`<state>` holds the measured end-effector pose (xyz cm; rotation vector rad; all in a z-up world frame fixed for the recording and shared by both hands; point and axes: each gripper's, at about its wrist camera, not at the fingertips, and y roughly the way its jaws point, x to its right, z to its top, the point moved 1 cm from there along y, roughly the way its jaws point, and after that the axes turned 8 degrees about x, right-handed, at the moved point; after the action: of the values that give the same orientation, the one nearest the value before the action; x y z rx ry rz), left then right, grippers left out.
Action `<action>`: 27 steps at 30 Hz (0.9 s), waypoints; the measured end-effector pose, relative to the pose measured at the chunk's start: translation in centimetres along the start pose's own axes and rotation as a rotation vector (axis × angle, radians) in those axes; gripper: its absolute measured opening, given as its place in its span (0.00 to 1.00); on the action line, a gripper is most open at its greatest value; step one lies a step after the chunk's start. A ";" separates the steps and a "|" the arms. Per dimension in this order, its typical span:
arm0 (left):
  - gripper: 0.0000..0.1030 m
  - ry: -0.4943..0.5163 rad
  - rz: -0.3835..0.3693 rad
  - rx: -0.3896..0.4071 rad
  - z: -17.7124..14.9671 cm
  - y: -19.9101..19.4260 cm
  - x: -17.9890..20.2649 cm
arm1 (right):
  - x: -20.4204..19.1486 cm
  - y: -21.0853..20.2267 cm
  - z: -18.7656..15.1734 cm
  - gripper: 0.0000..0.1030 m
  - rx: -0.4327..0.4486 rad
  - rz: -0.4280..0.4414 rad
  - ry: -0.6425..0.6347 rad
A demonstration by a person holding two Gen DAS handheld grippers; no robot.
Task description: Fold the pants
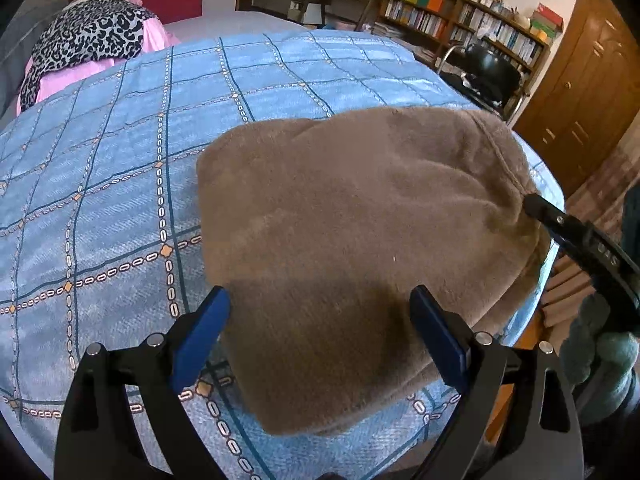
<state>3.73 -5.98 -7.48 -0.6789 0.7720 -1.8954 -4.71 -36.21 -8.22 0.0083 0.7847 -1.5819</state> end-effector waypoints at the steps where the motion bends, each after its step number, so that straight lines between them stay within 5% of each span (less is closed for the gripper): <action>1: 0.90 0.003 0.003 -0.004 -0.2 0.1 0.0 | -0.4 -0.4 0.1 0.27 0.014 -0.002 -0.020; 5: 0.90 -0.020 -0.012 -0.002 -0.2 -0.2 -0.2 | -0.9 -3.4 1.6 0.24 0.058 0.025 -0.045; 11: 0.90 0.021 0.005 0.001 -0.6 0.2 0.5 | 1.7 -2.0 -1.7 0.24 -0.113 -0.036 -0.010; 14: 0.92 0.018 0.017 -0.028 -1.6 1.3 0.4 | 2.8 -1.2 -3.0 0.29 -0.092 -0.031 0.036; 18: 0.93 0.008 0.022 -0.027 -1.9 1.5 0.1 | 2.7 -1.2 -2.6 0.69 -0.059 -0.096 0.025; 20: 0.93 0.000 0.021 -0.024 -1.9 1.5 0.0 | 3.1 -1.0 -2.3 0.67 -0.068 -0.073 0.055; 22: 0.93 -0.001 0.027 -0.020 -2.1 1.5 0.1 | 3.2 -0.4 -2.2 0.48 -0.092 -0.024 0.107; 27: 0.93 -0.009 0.034 -0.021 -2.1 1.5 -0.2 | 2.5 -0.1 -2.0 0.43 -0.083 -0.031 0.078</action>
<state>3.10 -5.89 -9.98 -0.6829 0.7936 -1.8549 -6.17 -37.46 -10.79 -0.0026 0.9147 -1.5846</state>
